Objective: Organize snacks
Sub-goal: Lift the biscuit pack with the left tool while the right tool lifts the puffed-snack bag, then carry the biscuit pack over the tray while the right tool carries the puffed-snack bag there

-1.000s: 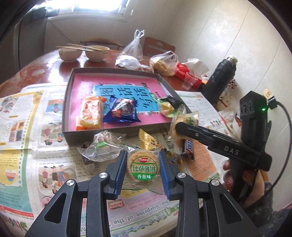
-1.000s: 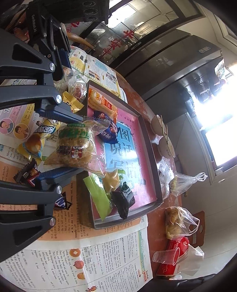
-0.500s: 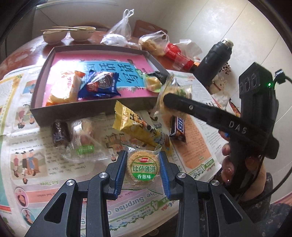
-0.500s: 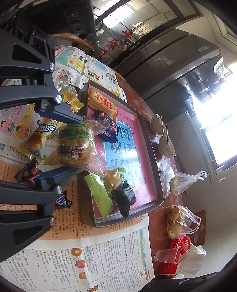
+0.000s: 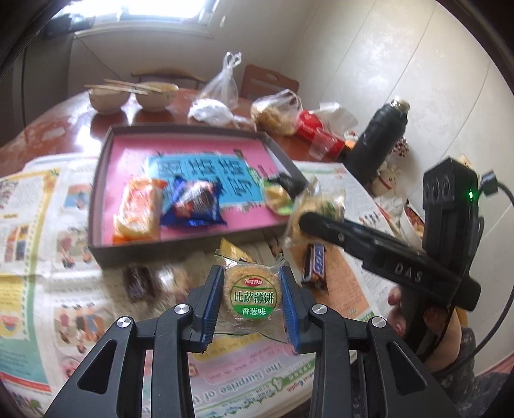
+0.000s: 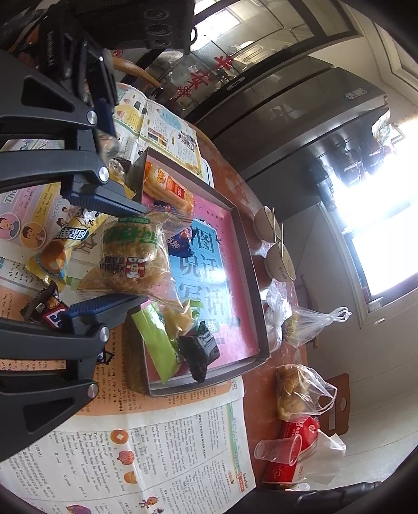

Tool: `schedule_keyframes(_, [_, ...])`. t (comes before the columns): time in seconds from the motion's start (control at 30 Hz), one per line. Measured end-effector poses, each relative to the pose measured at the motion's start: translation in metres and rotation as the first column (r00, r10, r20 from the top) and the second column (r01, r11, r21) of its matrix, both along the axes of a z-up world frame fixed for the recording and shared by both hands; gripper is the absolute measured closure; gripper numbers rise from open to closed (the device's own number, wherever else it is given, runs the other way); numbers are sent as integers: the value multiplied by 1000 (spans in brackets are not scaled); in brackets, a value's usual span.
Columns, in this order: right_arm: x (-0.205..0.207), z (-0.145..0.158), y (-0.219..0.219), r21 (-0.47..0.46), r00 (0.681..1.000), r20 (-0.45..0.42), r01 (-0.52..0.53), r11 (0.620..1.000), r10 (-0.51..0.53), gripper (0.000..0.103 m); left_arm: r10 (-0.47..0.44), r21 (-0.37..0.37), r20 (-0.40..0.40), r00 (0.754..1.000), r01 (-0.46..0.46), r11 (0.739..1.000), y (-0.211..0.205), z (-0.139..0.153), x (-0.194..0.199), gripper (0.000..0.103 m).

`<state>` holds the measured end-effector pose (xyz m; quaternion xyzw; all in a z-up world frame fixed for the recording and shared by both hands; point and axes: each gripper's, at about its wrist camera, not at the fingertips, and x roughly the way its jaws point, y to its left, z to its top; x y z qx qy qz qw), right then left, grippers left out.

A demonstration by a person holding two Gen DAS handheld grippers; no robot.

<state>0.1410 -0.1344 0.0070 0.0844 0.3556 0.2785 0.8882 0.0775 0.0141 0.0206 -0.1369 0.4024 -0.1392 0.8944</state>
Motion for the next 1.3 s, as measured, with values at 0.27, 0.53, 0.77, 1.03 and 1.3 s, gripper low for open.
schedule_keyframes(0.27, [0,9,2,-5,1000,28,3,1000,-3,57,61,12,40,997,-61,998,15,16,11,67])
schedule_keyframes(0.53, [3,28,3,-10,996,89,23,1000,-22,57,113,26,80,990,-116,993,26,30,21,67])
schedule_keyframes(0.77, [5,47,5,12,987,157,35,999,-37,57,149,32,113,982,-154,988,33,40,32,67])
schedule_keyframes(1.03, [14,46,7,5,984,173,35,999,-35,57,159,24,132,978,-163,986,38,44,49,67])
schedule_keyframes(1.3, [26,45,5,-7,983,172,68,998,-65,57,134,25,125,983,-138,990,36,39,69,67])
